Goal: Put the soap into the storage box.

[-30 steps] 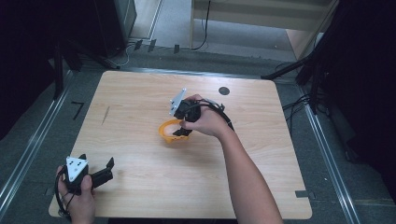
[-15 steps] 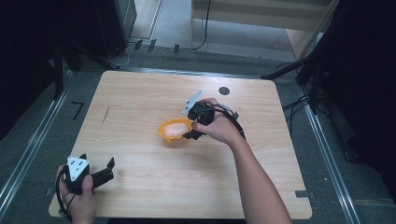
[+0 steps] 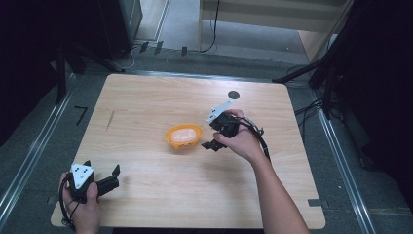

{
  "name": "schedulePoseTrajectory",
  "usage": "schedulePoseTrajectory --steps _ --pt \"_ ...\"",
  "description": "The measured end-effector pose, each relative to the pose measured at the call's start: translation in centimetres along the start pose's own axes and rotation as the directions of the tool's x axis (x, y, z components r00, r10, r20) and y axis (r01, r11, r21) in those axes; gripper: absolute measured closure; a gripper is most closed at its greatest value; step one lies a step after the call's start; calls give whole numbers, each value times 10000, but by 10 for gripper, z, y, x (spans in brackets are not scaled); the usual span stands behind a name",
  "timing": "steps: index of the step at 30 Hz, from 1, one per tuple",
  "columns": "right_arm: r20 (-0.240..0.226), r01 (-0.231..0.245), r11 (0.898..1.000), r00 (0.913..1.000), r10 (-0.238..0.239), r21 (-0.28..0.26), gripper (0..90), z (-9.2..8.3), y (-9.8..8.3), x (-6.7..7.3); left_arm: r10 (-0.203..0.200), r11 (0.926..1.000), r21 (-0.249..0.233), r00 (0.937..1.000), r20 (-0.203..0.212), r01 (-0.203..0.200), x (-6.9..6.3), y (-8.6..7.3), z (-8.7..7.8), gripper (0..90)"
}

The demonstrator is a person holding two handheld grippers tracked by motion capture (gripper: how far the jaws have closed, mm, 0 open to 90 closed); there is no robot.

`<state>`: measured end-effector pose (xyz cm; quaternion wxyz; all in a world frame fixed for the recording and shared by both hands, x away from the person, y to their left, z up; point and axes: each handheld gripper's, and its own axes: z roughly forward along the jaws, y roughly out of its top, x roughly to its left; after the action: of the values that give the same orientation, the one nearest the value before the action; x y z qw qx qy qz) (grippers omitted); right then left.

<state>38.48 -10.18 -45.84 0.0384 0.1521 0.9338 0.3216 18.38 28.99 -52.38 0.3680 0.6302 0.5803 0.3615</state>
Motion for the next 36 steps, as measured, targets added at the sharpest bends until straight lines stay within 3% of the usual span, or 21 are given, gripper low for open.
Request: schedulePoseTrajectory --steps 9,18,24,36 --pt "255 -768 9966 9967 775 -286 134 -7 -26 4 3 10000 25 10000 1 -3 0 0 0 51" --pt "440 -1153 9919 9921 1177 -529 132 -15 -49 7 43 10000 27 10000 -39 -43 -1 0 1 53" --pt "390 -1667 9833 9847 1699 -734 139 -20 -67 13 40 10000 6 10000 -17 -40 -1 0 1 54" --pt "776 -2108 9712 9724 2199 -1110 137 -31 -96 25 45 10000 4 10000 -15 -45 -1 0 0 55"
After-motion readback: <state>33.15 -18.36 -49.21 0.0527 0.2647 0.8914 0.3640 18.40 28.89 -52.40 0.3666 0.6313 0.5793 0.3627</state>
